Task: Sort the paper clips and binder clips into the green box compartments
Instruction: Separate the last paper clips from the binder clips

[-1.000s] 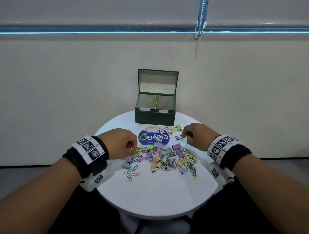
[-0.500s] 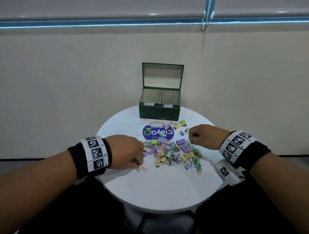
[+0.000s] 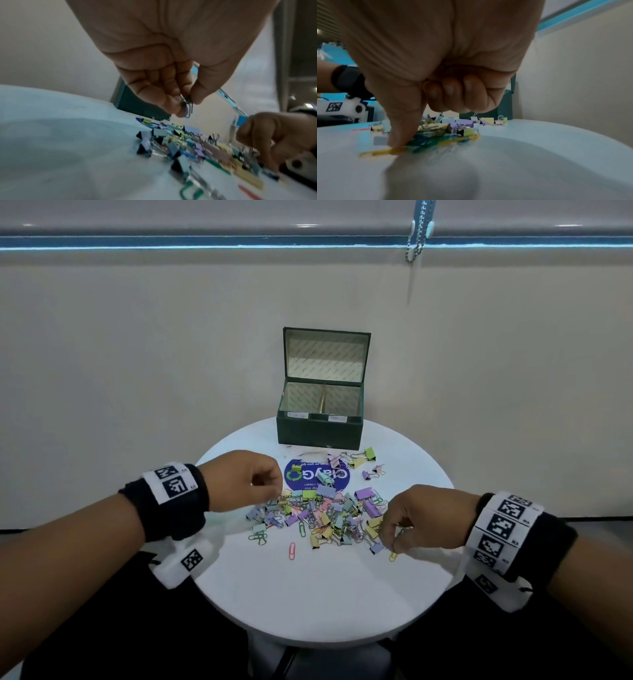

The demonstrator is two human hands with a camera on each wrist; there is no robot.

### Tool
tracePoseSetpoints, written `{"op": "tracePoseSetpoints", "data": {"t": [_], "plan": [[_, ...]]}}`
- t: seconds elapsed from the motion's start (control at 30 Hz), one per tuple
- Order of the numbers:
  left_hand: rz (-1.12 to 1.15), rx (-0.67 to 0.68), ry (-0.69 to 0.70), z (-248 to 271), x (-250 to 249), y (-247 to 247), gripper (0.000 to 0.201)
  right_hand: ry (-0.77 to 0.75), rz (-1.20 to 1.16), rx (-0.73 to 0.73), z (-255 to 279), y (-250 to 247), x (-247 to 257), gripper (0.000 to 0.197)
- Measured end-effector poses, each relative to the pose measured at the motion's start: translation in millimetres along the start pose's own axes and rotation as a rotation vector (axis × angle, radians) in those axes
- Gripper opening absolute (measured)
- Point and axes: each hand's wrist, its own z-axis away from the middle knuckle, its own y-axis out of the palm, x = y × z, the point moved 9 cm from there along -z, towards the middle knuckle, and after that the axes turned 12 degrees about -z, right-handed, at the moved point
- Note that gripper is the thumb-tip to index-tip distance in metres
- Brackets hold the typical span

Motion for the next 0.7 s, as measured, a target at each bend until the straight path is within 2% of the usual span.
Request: {"op": "tracePoseSetpoints", "data": {"t": [0.07, 0.17, 0.3, 0.4, 0.47, 0.57, 0.7], "plan": [[0.131, -0.018, -0.076, -3, 9, -4, 0.009, -0.044, -0.121, -0.024, -2, -7, 6, 0.009], [0.337, -0.025, -0.148, -5, 16, -7, 0.009, -0.099, -0.443, -0.094, -7, -28, 12, 0.005], [0.502, 0.024, -0.195, -12, 19, -4, 0.02, -0.081, -0.907, -0.207, -23, -51, 0, 0.016], [0.738, 0.072, -0.241, -21, 16, 3, 0.019, -0.071, -1.255, -0.232, -36, -57, -4, 0.015], [0.893, 0.084, -0.256, -29, 11, 6, 0.018, -0.088, -1.41, -0.239, -44, -63, -5, 0.022], [1.09, 0.08, -0.27, -42, 7, 7, 0.021, -0.094, -1.545, -0.239, -57, -75, -2, 0.016], [1.253, 0.063, -0.299, -64, 4, 3, 0.023, 0.014, -1.516, -0.329, -77, -95, -10, 0.021]]}}
